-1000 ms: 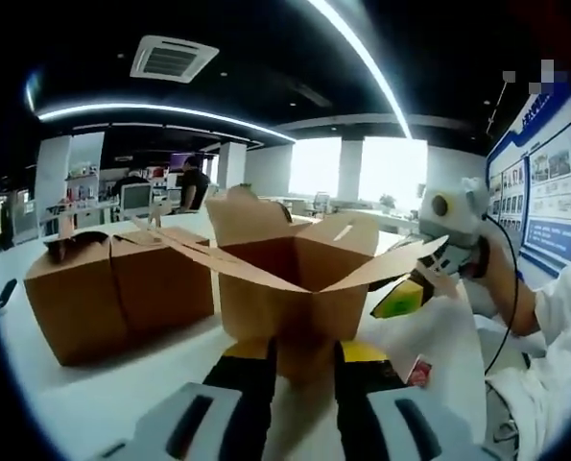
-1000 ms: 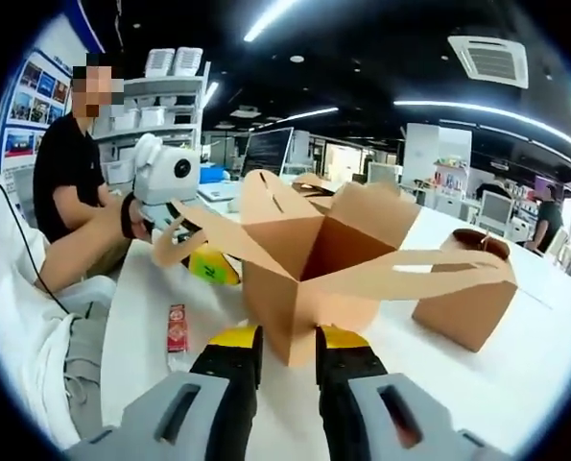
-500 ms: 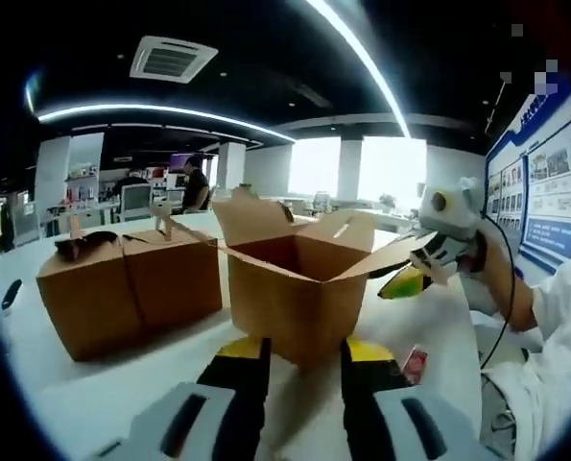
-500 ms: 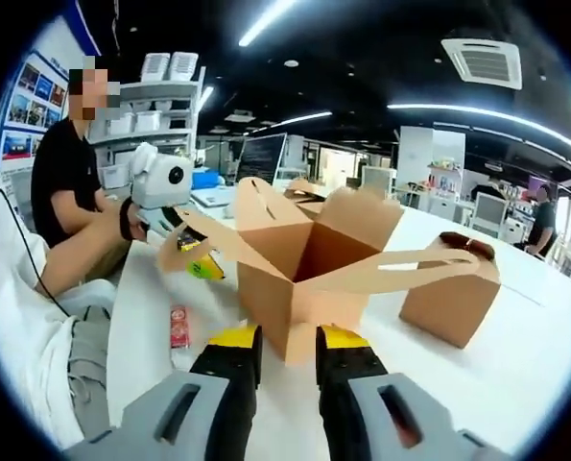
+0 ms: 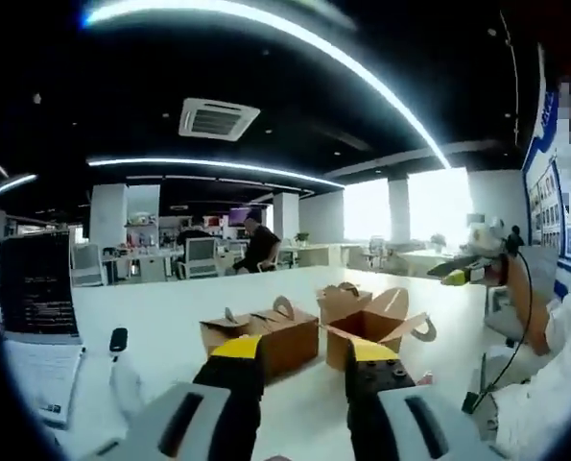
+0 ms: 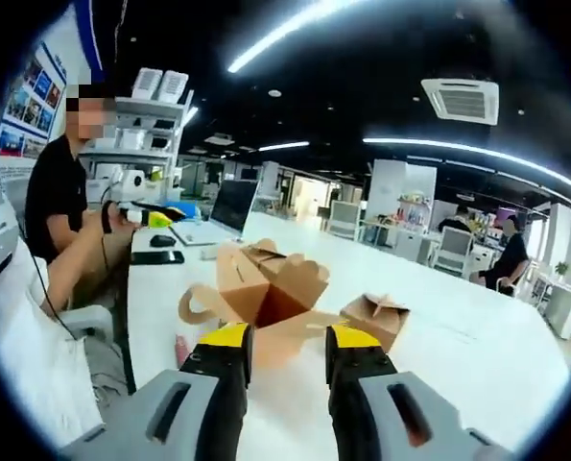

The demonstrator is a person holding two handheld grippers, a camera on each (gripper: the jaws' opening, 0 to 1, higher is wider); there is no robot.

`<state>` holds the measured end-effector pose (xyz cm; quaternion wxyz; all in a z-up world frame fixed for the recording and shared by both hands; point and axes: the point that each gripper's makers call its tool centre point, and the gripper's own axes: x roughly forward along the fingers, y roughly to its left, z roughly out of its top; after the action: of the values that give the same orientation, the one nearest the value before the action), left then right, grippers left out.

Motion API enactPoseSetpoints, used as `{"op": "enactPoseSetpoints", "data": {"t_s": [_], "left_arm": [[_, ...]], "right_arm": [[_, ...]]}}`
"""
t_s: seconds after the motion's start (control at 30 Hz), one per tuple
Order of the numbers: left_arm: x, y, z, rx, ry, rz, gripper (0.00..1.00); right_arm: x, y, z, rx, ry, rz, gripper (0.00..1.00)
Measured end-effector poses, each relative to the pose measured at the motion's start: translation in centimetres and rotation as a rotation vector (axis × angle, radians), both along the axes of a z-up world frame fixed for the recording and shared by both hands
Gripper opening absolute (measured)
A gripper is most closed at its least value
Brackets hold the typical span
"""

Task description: Pick up one paper box from the group, open the paper box, and remove the item inside

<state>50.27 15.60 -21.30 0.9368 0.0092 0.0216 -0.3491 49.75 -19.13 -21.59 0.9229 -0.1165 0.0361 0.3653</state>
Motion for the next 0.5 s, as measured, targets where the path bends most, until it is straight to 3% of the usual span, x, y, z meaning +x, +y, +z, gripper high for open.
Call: {"op": "enactPoseSetpoints", "data": {"t_s": [0.17,0.2,0.23,0.3,0.43,0.5], "left_arm": [[-2.4,0.2,0.3,-0.021,-0.022,0.005,0.36],[-2.8,-0.1,0.5,-0.012,-0.055,0.0,0.36],[-3.0,-0.5,0.6,-0.01,-0.036,-0.016,0.36],[-3.4,-1.4,1.1,-0.008,-0.057,-0.035,0.37],[-4.0,-3.5,1.3,-0.015,-0.055,-0.112,0.37],[-3.8,-4.2,1.1,-0.011,-0.052,-0.122,0.37]], "right_arm": [[-1.7,-0.5,0.9,0.015,-0.023,-0.005,0.31],[-1.9,-0.8,1.2,0.028,-0.034,-0.014,0.31],[-2.2,-0.9,1.5,0.049,-0.037,-0.02,0.29],[-2.7,-1.0,1.7,0.049,-0.041,-0.021,0.29],[-3.0,-1.9,1.4,0.004,-0.043,-0.064,0.29],[-3.1,-2.3,1.9,0.044,-0.048,-0.069,0.29]]}}
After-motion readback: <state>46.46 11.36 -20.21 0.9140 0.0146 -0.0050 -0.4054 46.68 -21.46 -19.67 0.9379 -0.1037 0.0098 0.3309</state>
